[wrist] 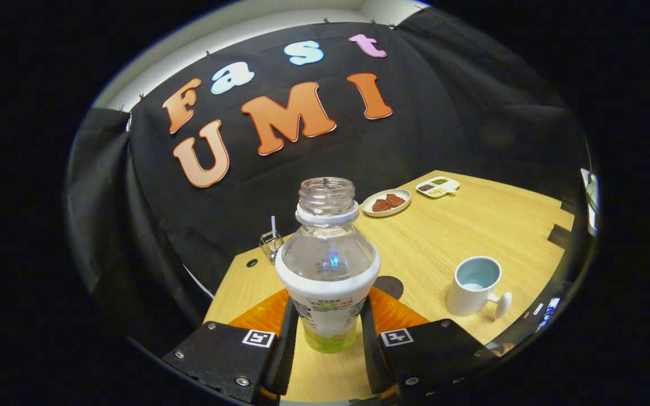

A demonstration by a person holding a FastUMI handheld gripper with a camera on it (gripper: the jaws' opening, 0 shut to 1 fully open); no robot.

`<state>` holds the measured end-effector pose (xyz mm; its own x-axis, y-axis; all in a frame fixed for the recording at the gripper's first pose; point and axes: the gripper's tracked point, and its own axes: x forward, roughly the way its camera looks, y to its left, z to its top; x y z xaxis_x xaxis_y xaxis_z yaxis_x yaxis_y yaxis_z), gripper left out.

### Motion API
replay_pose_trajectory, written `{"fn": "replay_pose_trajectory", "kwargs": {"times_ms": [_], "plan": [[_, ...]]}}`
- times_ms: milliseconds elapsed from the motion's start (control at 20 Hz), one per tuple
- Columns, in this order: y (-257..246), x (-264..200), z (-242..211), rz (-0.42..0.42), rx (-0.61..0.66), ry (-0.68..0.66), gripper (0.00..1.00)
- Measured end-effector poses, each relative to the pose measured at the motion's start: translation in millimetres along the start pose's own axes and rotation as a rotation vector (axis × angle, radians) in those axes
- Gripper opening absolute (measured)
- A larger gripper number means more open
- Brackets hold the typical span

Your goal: Take the bottle from table, then pour the juice into the cup, finally place the bottle on the coaster

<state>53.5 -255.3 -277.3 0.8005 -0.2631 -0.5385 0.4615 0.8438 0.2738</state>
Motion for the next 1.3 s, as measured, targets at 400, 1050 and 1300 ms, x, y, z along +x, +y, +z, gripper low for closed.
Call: {"fn": "replay_pose_trajectory", "kwargs": {"times_ms": [400,1050,1300], "plan": [[-16,25,-8,0.054,0.284,0.044,0.53],[-46,40,4,0.072,0.726,-0.003,0.53],[-60,47,-4,0.052,0.836,0.003,0.53]]}}
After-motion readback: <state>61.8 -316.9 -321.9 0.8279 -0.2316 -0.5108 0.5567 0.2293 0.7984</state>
